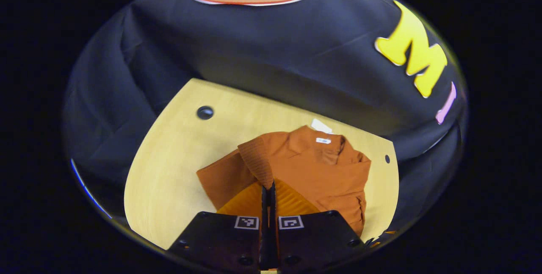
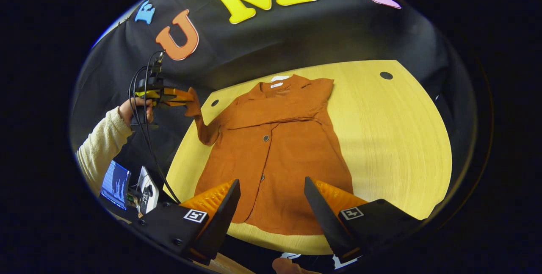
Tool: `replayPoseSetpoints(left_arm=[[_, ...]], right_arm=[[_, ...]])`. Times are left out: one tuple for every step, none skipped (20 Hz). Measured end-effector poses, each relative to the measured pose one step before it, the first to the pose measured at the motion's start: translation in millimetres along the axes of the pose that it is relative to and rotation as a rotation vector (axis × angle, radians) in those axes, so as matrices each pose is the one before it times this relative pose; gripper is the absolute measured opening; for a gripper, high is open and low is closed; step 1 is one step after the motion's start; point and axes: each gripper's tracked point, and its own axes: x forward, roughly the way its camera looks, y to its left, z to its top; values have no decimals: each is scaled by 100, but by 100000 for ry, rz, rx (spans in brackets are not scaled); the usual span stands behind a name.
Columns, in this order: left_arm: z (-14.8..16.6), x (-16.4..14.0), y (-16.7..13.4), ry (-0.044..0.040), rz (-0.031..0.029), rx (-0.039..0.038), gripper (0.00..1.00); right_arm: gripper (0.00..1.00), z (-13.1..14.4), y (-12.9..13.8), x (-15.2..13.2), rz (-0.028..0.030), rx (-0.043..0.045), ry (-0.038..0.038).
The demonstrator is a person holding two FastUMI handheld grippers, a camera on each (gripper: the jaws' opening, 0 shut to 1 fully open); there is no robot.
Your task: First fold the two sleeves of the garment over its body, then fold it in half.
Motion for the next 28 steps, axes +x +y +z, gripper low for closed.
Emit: replayPoseSetpoints(left_arm=[[272,820,-2199,404,-2762,2368,3],[242,733,-1889,429,-2568,1461,3],[78,1076,-1994,469,-2529,1939,3],[56,991,-1766,196,-2012,2155,3],[-186,1480,-2048,455,-2629,2525,3],[-149,1284,-1746,713,-2214,1773,3],[-348,1239,-1624,810,-2530,1482,3],[-236,1303,-1695,1003,-2817,794,3],[-635,1718,-1953,1587,-3534,-584,3],[-676,1285,-1316,1710,-1970,-1560,3],[-703,1371,-1240,1918,-2699,-2873,3],[-533,1232,-854,1016,-783,-2268,3],[-587,1129,-334,1640,104,-612,3],[-583,922,-312,1872,785,-159,3],[-476,1174,-351,1290,411,-336,3],[-513,836,-464,1268,15,-1346,3],[-496,821,-704,1009,-601,-1514,3],[-503,691,-832,965,-1363,-693,3],[-571,795,-353,918,181,423,3],[-541,643,-215,875,598,708,3],[-342,695,-331,871,398,153,3],[-281,340,139,816,2730,346,4],[-401,521,204,1154,1476,-261,4],[-287,191,8,585,625,-846,5],[-125,80,-115,-109,-348,-1332,5],[190,-20,-55,-734,236,-933,9],[-79,132,76,-524,171,-129,13],[54,-113,-112,-263,-408,363,29]], right_arm=[[94,-116,-502,-143,-1308,1035,-341],[98,-224,-489,-151,-1238,1424,-91],[98,-248,-577,-214,-1254,1064,162],[98,-261,-614,-249,-1502,928,-201],[98,-104,-685,-2,-1734,1376,-298],[98,-272,-457,-163,-1254,1632,-69],[98,-184,-438,-223,-1059,1670,-256],[94,-325,-681,-198,-1380,1198,-108],[98,-239,-574,-186,-1404,990,210],[94,-260,-584,-193,-1279,1096,-261],[94,-93,-515,-136,-720,1056,-330],[94,-56,-366,-126,-1158,1488,-370],[98,-113,-505,-36,-823,1535,-175],[94,-144,-671,-145,-549,1430,-389],[94,19,-464,-19,-598,603,-70],[94,11,-278,-41,-689,226,-70],[94,51,-234,87,-313,159,-23],[98,200,-122,203,37,665,90],[98,188,-59,184,243,576,101],[98,-22,-136,-10,205,23,261],[94,107,-68,-5,362,-154,184],[94,194,10,39,228,-198,152],[94,292,46,49,315,-245,151],[94,118,-94,76,364,-403,274],[94,69,-56,106,218,-459,230],[94,217,-4,-34,250,-266,97],[94,131,2,61,320,-172,261],[94,14,-98,132,90,-310,252]])
